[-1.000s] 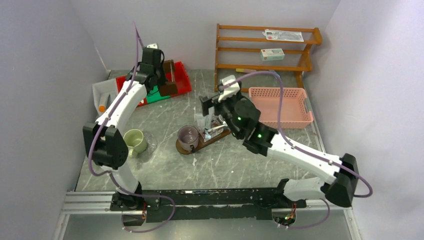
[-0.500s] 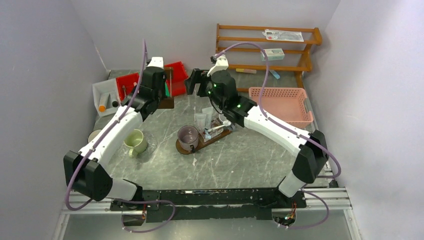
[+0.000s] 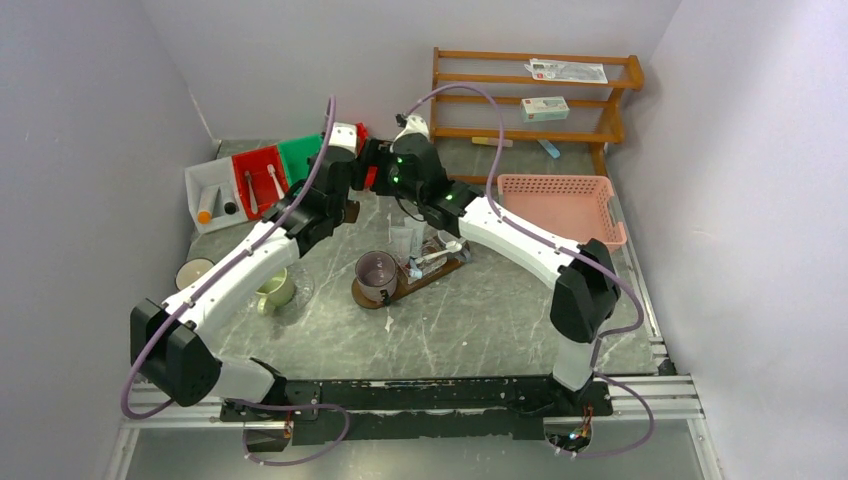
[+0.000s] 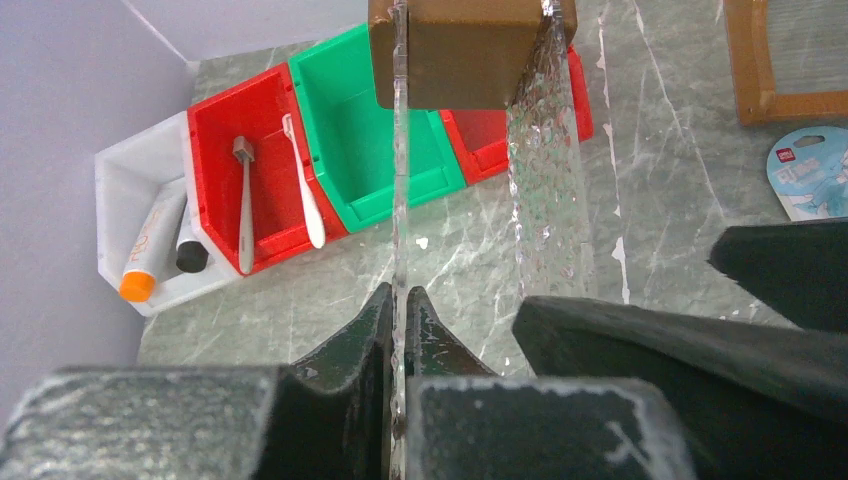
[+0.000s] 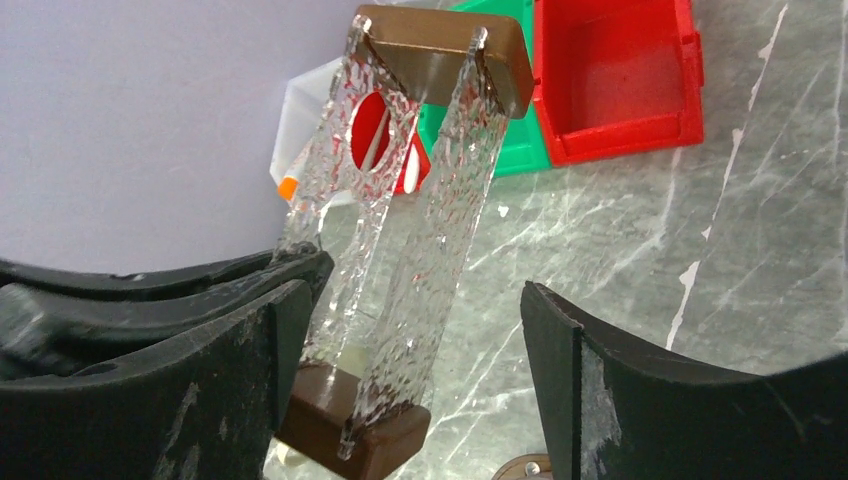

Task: Prepare toiletry sets of a toothbrush and toothpaste on the tray
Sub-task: Pick up the toothpaste holder from the storage box.

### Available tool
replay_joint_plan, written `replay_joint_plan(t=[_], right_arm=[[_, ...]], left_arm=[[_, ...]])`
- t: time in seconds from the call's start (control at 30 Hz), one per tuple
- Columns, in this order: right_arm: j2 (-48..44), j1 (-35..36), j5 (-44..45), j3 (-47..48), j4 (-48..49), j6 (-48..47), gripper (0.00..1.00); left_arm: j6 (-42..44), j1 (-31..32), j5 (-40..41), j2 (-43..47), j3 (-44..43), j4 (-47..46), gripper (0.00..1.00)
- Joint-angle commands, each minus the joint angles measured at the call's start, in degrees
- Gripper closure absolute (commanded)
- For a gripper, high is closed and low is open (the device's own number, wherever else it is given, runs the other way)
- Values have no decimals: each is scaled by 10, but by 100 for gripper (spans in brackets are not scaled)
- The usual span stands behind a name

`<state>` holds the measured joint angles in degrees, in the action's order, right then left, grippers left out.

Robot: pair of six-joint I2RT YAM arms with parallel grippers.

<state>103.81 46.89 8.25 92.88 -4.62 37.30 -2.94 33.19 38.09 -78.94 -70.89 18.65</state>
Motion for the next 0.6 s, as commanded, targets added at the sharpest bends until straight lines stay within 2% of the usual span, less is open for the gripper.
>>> replay_joint_plan(t=[0.0,0.33,0.43,0.57], right_arm=[[27,0,-10,31,-22,18,20],[87,1,-20,84,-40,22,39],[96,0,-25,91,-40,23,49],[98,0,-30,92,-31,25,68]], left_arm=[[15,14,41,13,-10,-45,95],[54,33,63,18,1,-66,95],[62,39,67,20,6,-73,95],[69,45,70,20,7,-70,95]])
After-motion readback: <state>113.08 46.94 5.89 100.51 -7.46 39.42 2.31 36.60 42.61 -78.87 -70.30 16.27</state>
